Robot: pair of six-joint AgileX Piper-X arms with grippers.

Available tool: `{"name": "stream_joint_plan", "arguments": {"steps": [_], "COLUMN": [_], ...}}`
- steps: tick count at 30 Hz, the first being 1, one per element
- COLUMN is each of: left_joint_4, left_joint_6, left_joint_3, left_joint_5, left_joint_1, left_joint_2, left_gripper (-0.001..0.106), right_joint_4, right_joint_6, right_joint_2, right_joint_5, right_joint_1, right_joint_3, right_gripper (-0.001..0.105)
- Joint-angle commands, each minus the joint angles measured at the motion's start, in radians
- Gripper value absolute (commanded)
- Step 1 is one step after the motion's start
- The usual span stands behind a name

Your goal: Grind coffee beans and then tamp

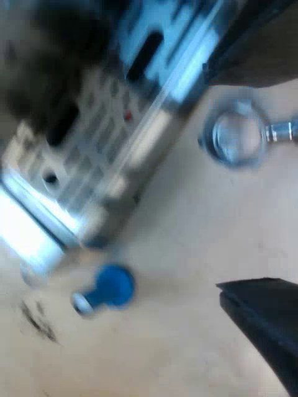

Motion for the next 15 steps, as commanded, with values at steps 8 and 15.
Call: {"name": "stream_joint_plan", "arguments": {"steps": [8,15], "left_joint_4": [-0.004,0.028], "left_joint_6": [-0.037,-0.037], "left_joint_3": [-0.114,-0.119], "left_joint_5": [0.148,0.148], "left_joint_1": [0.223,0.261], "left_joint_2": [0.120,0.105], "left_gripper": [0.079,0.079], "right_joint_4": [0.142,0.243], "right_joint_6": [-0.052,-0.172], "right_joint_2": [-0.099,-0.155], "right_joint_5": [-0.103,-0.237], "right_joint_1": [-0.394,-0.728], "right_joint_3": [-0.060,-0.060], "right_gripper": [0.066,0.066]}}
